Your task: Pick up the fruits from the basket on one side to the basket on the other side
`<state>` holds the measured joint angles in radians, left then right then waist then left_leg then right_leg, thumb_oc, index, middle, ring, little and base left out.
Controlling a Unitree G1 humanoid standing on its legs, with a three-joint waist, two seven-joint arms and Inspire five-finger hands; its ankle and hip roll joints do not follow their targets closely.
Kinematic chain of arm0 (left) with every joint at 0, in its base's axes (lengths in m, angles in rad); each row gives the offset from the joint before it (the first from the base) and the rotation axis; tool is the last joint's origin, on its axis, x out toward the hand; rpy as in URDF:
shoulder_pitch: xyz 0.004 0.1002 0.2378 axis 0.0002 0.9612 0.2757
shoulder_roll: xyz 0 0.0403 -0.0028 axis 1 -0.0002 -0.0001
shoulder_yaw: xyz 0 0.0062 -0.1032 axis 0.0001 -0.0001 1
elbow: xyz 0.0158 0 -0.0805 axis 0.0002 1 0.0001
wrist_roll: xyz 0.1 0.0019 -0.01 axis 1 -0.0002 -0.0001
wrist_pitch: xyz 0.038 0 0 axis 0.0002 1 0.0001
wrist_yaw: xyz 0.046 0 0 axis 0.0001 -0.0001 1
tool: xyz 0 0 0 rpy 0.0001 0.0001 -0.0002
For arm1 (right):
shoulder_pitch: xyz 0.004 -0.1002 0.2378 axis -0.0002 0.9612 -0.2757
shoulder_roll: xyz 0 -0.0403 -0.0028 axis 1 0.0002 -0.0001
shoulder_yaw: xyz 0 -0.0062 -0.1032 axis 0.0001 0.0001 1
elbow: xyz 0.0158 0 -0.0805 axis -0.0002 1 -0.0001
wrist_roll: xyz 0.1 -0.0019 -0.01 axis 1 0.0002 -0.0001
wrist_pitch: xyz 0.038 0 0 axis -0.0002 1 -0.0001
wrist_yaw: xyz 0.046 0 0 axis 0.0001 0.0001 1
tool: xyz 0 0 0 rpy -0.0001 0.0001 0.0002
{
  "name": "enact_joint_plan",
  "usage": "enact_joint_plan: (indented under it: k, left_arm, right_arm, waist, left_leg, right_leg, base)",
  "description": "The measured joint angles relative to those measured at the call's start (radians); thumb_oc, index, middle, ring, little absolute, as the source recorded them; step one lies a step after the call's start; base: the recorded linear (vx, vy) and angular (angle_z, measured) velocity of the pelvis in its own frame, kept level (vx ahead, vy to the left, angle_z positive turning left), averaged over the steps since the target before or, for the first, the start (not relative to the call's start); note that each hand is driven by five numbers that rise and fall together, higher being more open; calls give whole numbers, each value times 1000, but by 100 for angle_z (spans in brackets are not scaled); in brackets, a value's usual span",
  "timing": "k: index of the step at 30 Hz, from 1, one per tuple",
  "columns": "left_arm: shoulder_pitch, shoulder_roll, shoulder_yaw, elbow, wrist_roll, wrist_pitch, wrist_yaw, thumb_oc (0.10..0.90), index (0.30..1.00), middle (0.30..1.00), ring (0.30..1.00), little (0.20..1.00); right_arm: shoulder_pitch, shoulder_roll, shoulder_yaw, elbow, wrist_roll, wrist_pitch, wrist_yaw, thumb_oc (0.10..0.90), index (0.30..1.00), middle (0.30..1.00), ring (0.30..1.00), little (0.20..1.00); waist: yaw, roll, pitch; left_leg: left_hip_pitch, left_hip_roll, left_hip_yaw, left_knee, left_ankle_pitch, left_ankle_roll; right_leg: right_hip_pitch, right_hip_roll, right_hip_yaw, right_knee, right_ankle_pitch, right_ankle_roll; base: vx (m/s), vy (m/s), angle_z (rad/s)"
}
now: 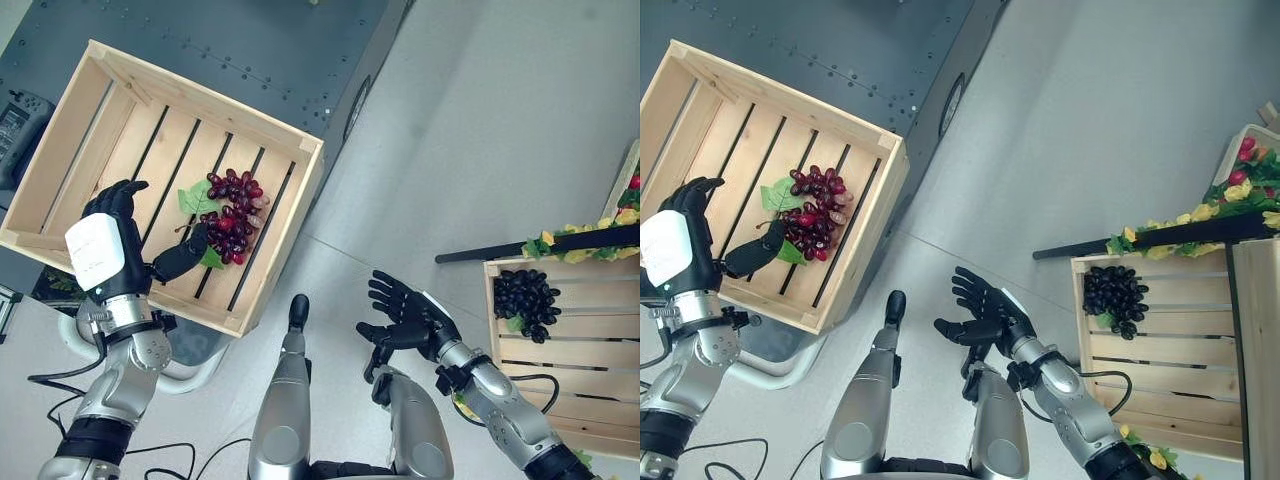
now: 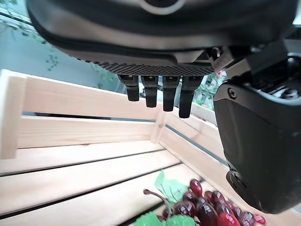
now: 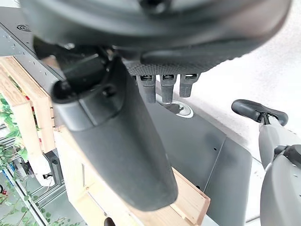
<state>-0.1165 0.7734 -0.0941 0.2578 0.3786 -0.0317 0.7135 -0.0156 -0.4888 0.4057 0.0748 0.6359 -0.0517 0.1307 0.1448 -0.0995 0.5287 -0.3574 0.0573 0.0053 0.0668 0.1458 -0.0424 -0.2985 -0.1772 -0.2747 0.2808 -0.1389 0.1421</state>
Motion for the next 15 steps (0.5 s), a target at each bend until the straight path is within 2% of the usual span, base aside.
enact_joint_plan:
  k: [8,15]
  left_arm:
    - [-20,5,-80,21,-4,-34,-102,800,900,900,900,900]
    - [-73,8,-143,81,-80,-44,-216,800,900,900,900,900]
  right_arm:
    - [0,27,-2,4,0,0,1,800,900,900,900,900]
    - [-8,27,-6,12,-1,0,1,800,900,900,900,900]
  waist:
    - [-22,0,0]
    - [-25,0,0]
  left_leg:
    - [0,0,2,1,0,0]
    - [0,0,10,2,0,0]
  right_leg:
    - [-2,0,4,0,1,1]
    - [-7,0,14,2,2,3]
  base:
    - [-2,41,-2]
    - [1,39,-3]
